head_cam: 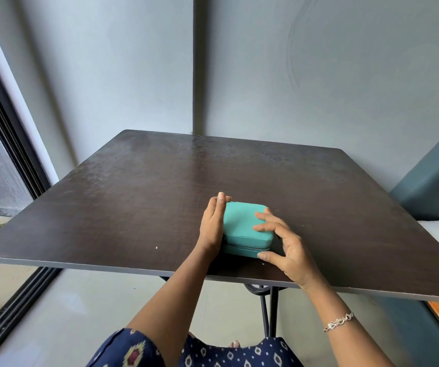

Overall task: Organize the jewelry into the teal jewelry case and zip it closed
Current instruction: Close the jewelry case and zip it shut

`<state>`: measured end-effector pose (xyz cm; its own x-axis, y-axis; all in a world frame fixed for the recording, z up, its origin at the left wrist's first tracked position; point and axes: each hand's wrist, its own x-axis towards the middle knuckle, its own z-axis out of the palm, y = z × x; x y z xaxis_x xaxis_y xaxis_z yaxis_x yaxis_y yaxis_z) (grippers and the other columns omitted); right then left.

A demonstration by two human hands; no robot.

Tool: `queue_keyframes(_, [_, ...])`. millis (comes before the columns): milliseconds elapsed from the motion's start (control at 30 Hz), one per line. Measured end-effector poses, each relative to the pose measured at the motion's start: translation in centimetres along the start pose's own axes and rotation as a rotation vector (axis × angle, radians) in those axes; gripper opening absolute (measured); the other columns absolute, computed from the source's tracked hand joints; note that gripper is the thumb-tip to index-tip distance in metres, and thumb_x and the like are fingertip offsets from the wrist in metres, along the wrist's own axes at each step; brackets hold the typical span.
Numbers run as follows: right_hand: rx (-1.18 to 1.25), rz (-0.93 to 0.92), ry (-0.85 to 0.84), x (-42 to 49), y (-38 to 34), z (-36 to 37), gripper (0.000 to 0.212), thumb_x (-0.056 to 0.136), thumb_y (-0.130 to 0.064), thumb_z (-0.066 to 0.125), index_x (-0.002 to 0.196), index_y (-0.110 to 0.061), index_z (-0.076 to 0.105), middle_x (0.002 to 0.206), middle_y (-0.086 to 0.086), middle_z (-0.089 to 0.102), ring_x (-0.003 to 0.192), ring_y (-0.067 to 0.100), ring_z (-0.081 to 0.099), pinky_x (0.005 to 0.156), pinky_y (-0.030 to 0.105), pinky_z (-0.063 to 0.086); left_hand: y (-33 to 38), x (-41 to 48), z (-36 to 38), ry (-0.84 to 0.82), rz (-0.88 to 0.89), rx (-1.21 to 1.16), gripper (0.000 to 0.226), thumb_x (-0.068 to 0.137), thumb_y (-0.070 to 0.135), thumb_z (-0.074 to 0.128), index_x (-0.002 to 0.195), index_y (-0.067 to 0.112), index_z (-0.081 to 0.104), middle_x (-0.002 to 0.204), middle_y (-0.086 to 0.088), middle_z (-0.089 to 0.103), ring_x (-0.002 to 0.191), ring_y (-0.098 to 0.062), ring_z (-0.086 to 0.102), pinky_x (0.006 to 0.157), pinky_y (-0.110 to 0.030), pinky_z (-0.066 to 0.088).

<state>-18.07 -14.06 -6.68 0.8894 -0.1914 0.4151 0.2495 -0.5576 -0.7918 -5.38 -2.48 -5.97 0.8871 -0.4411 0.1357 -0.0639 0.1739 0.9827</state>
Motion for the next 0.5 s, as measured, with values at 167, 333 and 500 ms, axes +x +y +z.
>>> queue_keyframes(167, [-0.095,-0.024,0.037,-0.25,-0.35,0.21,0.049,0.065,-0.003,0.067,0.102,-0.033,0.056,0.134,-0.012,0.048,0.136,0.003,0.030,0.111,0.016,0.021,0.14,-0.11,-0.15,-0.034,-0.001,-0.021,0.042,0.088,0.053,0.040,0.097,0.016,0.059,0.109,-0.006,0.065,0.104,-0.022,0.059,0.101,-0.042,0.042])
queue_keyframes(333, [-0.150,-0.070,0.097,-0.51,-0.33,0.36,0.041,0.065,-0.002,0.068,0.100,-0.021,0.059,0.130,-0.009,0.051,0.131,0.002,0.038,0.108,0.014,0.026,0.25,-0.03,-0.14,-0.037,-0.010,0.007,0.058,0.082,0.061,0.033,0.103,0.017,0.063,0.108,-0.003,0.066,0.104,-0.020,0.060,0.101,-0.041,0.042])
queue_keyframes(500, [-0.222,-0.094,0.086,-0.50,-0.24,0.61,0.040,0.068,-0.009,0.067,0.100,-0.029,0.053,0.131,-0.010,0.048,0.131,0.002,0.036,0.107,0.012,0.025,-0.10,-0.02,-0.08,-0.019,0.006,0.050,0.054,0.086,0.058,0.031,0.100,0.016,0.062,0.106,0.001,0.066,0.103,-0.018,0.058,0.099,-0.036,0.042])
